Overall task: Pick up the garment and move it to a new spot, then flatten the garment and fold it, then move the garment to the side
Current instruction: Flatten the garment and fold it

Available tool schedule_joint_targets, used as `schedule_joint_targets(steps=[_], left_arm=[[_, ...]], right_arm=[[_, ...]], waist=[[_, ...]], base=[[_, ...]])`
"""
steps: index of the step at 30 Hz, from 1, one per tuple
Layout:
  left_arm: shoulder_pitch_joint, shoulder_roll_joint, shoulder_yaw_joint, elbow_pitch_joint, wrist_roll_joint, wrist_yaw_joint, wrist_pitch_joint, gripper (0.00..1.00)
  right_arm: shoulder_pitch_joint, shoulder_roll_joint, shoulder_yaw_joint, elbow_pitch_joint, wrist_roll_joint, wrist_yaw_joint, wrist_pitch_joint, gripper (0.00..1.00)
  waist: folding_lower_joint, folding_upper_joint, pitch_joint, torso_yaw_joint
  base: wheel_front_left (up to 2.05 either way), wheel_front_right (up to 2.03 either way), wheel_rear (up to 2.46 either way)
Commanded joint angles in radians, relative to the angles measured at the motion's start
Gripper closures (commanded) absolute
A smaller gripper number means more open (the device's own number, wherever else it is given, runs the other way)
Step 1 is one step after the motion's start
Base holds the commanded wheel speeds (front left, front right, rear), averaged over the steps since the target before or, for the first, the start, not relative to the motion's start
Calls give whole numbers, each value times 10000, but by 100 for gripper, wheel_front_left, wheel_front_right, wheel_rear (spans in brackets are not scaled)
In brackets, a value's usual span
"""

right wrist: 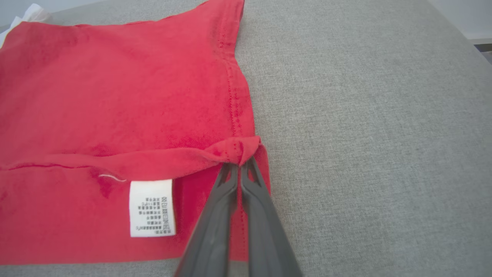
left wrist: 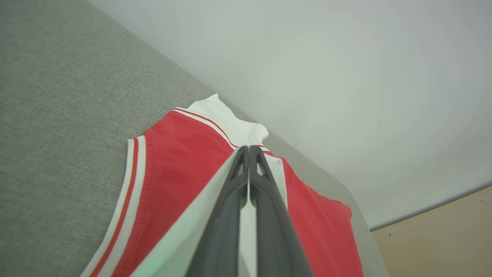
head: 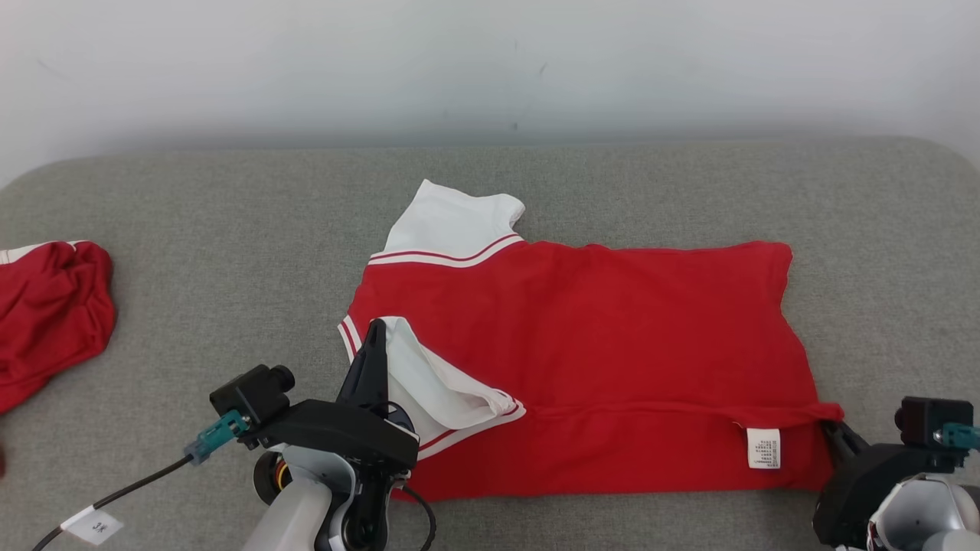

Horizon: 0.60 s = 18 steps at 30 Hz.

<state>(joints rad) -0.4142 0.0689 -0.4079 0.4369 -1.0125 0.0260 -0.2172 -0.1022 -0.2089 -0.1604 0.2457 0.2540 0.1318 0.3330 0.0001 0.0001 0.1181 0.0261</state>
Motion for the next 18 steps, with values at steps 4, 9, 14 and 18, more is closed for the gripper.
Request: schedule_joint_targets(steps=[4, 9, 14, 18], left_arm=[[-316, -62, 96, 383, 96, -187, -218, 100], [-646, -103, -207, 663, 448, -552, -342, 100], [-1015, -127, -373, 1186, 762, -569, -407, 80], [-1130, -130, -301, 1453, 949, -525, -454, 0]], right_arm=[[-351, -182, 137, 257, -211, -23, -116, 100], [-423, -264, -22, 607, -518, -23, -38, 100], [-487, -120, -85, 833, -640, -23, -123, 33], [-680, -33, -168, 892, -670, -23, -413, 0]], waist=[[-1, -1, 118, 16], [-1, -1, 158, 110], [-1, -1, 180, 102], [-1, -1, 192, 65]], base=[[0, 0, 0], [0, 0, 0], [0, 0, 0], [0, 0, 0]])
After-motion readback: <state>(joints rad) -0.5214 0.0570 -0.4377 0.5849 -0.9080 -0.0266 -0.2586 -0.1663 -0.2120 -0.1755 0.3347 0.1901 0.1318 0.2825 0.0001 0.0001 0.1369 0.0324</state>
